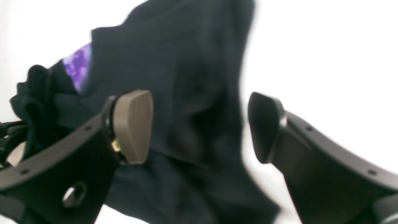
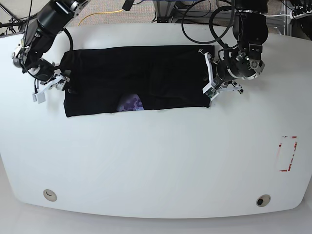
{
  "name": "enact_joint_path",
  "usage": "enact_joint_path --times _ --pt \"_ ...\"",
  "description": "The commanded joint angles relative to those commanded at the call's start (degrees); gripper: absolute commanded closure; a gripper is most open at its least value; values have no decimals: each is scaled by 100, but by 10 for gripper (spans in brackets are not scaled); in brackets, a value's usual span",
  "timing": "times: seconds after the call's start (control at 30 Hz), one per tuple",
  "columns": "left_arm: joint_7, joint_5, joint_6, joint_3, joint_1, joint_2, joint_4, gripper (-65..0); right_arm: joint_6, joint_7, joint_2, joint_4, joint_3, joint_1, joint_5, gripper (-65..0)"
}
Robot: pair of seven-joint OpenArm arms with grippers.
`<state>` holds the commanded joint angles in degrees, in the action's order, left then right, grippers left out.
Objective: Fold the T-shirt properly
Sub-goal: 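Press the folded layers flat with both grippers, moving inward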
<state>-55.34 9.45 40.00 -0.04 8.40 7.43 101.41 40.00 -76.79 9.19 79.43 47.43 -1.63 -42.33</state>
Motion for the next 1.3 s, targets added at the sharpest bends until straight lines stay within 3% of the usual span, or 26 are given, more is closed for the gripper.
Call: enact_joint_path --times 0.17,0.27,0.33,0.4,0.53,0.67,0.83,1.03,1.3 --pt "0 0 0 0 0 0 18 -51 0 -9 -211 360 -264 114 26 -428" --pt "0 0 0 0 -9 -9 0 -53 0 70 -211 404 -290 114 35 -270" --pt "-18 0 0 0 -9 -9 26 -54 0 132 -176 422 -308 114 35 -82" --pt "-26 0 0 0 -9 -9 26 -54 0 132 -149 431 -299 114 35 0" --pt "-53 44 0 9 -79 -18 53 -56 0 132 -9 475 -308 105 9 0" --pt "-440 44 0 0 -132 -105 484 -56 0 132 0 1020 -308 237 9 0" --pt "-466 44 0 -176 -35 -176 985 -56 0 114 0 1591 -308 360 9 0" --pt "-466 44 0 -659 26 -440 976 -56 0 114 0 1653 -316 404 9 0" --pt "-448 44 0 -457 -325 -738 220 -53 0 114 -9 1653 -422 457 0 0"
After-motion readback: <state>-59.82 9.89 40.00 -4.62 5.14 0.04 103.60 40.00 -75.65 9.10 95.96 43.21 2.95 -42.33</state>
